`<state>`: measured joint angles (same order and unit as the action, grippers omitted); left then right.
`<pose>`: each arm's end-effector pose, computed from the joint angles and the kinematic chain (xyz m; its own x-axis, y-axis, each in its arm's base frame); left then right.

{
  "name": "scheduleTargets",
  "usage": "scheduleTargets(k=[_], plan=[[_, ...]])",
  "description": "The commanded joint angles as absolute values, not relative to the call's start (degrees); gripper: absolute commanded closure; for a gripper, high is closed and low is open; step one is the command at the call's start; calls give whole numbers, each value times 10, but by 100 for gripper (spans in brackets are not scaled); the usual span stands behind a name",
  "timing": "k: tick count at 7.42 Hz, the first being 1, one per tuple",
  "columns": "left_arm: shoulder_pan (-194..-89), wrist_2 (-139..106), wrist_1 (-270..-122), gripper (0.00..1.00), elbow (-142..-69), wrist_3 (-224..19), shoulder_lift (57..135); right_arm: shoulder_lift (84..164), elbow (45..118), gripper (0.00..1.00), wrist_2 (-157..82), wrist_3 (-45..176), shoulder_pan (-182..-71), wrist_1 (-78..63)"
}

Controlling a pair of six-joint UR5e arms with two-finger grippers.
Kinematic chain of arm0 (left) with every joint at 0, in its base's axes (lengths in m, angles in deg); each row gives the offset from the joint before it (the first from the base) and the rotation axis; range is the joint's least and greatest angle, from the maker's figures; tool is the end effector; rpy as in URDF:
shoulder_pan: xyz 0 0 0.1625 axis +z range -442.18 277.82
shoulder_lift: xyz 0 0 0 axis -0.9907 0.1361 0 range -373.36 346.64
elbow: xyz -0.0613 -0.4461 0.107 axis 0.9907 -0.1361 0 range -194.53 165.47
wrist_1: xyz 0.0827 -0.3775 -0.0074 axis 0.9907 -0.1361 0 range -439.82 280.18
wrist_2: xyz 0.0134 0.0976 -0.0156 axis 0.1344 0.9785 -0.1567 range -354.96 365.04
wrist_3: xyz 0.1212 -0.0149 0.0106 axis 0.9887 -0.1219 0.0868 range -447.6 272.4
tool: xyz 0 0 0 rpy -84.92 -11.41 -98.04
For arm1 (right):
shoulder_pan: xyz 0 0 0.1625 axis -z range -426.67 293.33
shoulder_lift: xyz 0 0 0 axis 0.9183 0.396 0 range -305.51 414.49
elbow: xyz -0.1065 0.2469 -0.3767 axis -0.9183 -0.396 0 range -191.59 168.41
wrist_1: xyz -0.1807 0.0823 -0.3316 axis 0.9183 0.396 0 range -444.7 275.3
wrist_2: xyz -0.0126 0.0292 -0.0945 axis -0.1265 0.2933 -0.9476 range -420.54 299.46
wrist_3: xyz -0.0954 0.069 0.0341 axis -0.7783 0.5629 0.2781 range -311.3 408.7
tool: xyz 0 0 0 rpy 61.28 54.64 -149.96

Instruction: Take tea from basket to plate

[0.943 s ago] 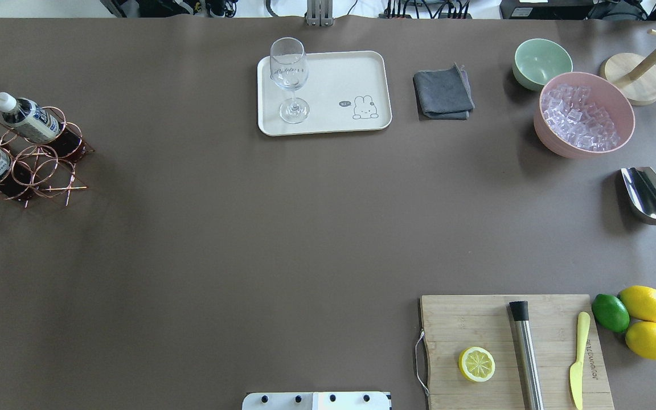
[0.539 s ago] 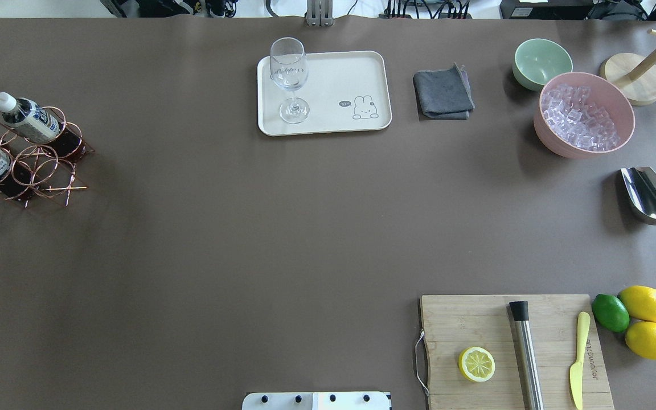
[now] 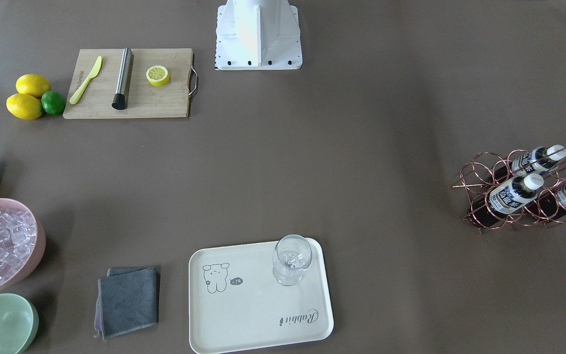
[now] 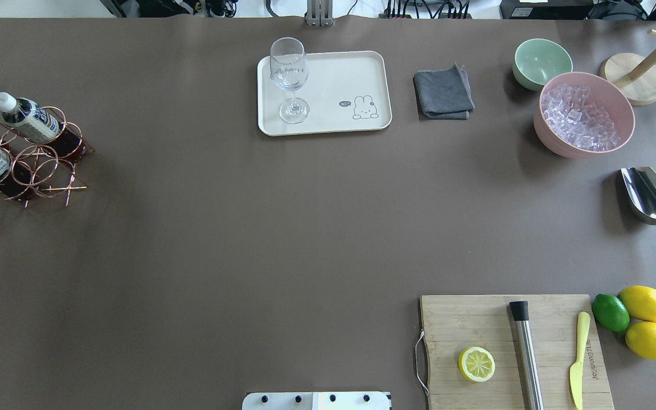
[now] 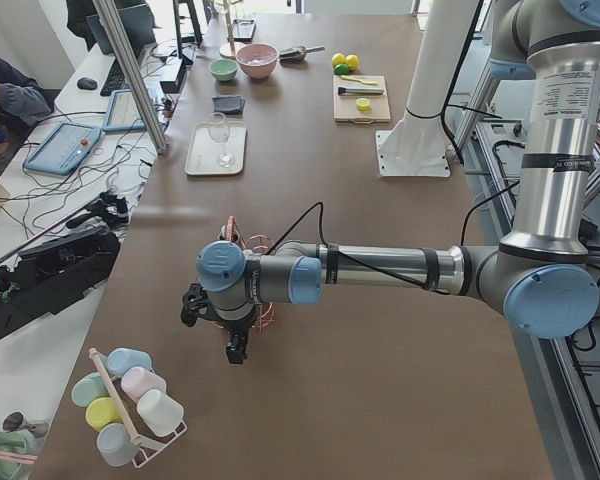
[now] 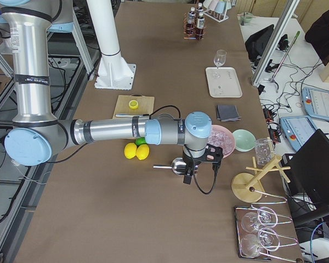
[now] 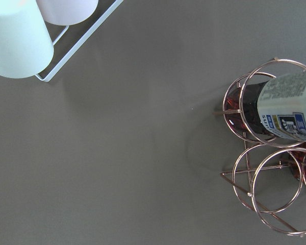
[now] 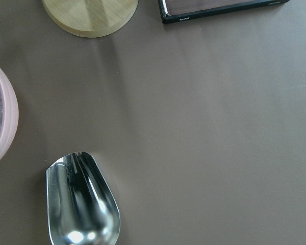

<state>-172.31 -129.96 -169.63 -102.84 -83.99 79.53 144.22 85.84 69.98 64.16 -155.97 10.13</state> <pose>-0.0478 -0.4873 0.7021 0.7058 0.0738 -0.7046 -0.0422 0.9972 0.0621 0.0480 -0.4665 0.6648 0.7354 0.2261 0.6388 -0.1909 0.9736 -0.1248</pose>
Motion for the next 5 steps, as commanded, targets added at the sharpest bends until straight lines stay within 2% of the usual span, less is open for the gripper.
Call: scheduleTargets(k=[1,5], plan=[[-1724,-1298,-1695,3,-1028,-836,794,1442,859,0,700,642,-1560,101],[-1726,-1249,-1691,3,-1042,-843,795,1442,859,0,700,642,-1560,101]])
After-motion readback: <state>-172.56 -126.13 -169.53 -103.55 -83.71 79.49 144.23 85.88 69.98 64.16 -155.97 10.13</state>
